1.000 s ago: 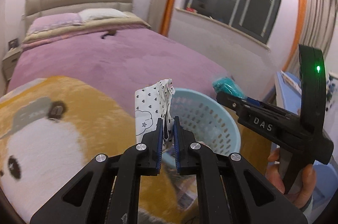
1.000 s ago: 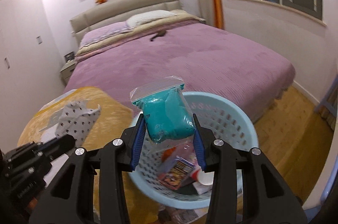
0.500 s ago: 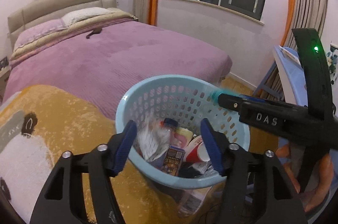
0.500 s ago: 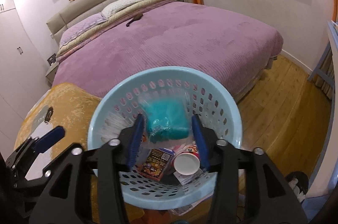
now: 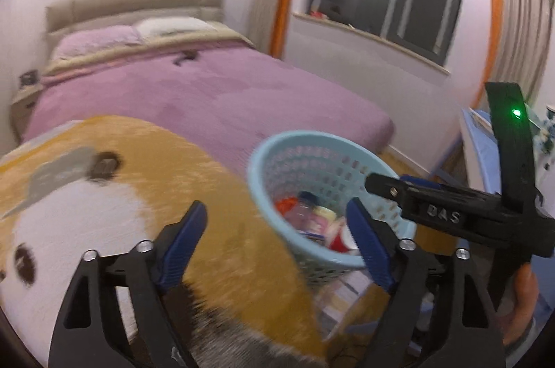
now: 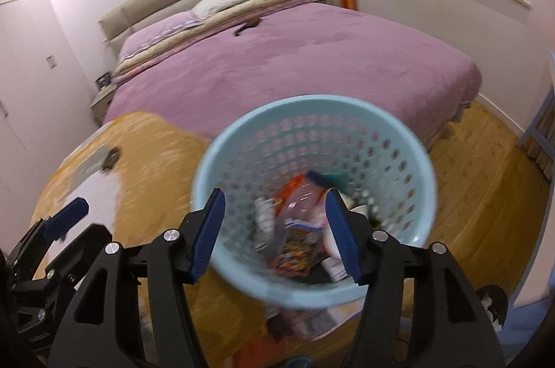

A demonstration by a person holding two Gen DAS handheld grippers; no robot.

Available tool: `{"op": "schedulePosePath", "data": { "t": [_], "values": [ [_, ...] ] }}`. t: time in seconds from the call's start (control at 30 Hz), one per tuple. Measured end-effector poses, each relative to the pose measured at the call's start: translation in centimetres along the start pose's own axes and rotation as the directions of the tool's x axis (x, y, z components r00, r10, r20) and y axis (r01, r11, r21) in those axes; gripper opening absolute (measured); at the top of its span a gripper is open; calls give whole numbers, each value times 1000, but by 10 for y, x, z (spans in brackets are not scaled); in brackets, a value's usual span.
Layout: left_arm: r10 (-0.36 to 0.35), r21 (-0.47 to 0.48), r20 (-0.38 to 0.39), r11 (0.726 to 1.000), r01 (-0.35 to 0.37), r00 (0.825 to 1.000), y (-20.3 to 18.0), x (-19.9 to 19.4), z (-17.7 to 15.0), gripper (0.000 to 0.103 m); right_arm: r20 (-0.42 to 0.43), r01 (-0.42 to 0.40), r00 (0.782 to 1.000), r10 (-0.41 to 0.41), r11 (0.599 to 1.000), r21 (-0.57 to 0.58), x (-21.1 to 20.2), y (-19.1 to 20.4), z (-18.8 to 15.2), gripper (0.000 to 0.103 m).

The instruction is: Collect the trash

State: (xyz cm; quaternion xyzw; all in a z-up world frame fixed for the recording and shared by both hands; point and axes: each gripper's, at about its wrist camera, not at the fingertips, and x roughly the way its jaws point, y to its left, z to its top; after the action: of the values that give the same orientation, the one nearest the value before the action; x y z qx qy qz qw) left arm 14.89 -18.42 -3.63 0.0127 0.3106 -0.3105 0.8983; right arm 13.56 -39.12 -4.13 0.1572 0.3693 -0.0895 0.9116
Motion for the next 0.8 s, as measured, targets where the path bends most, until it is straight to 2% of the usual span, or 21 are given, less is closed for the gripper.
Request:
{"op": "schedulePosePath", "data": {
  "t": [0.17,0.3,0.37,0.43,0.5,0.57,0.6,0.67,0.73,0.8],
  "values": [
    [96,-58,47,994,-94,994,22,-37,-22,86,33,-26,999,28,997,-68,-19,42,-15,57],
    [214,-111,95,973,-204,972,42,-70,-35,88,89,-50,994,57,995,-81,-36,66,-23,57],
    [287,-129,125,954,-272,950,51,-85,-42,90,122,-49,991,59,995,-87,-42,74,-30,57],
    [360,-152,160,929,-338,919,60,-98,-48,90,204,-14,978,31,996,-89,-51,82,-39,57],
    [417,-168,205,906,-387,886,64,-108,-53,90,318,32,948,0,995,-97,-64,91,-50,57],
    [467,-170,245,884,-436,850,65,-116,-56,90,370,51,929,-3,991,-121,-72,97,-56,57],
    [487,-175,263,873,-455,833,65,-118,-57,91,381,56,925,-1,990,-132,-75,100,-57,57],
    [500,-187,285,866,-464,818,65,-124,-61,91,381,50,924,9,988,-144,-77,103,-57,58],
    [525,-207,321,851,-482,788,64,-130,-65,92,392,57,920,3,988,-142,-77,104,-59,58],
    [541,-218,335,841,-495,772,62,-132,-68,94,390,60,921,2,987,-148,-73,103,-65,58]
  ]
}}
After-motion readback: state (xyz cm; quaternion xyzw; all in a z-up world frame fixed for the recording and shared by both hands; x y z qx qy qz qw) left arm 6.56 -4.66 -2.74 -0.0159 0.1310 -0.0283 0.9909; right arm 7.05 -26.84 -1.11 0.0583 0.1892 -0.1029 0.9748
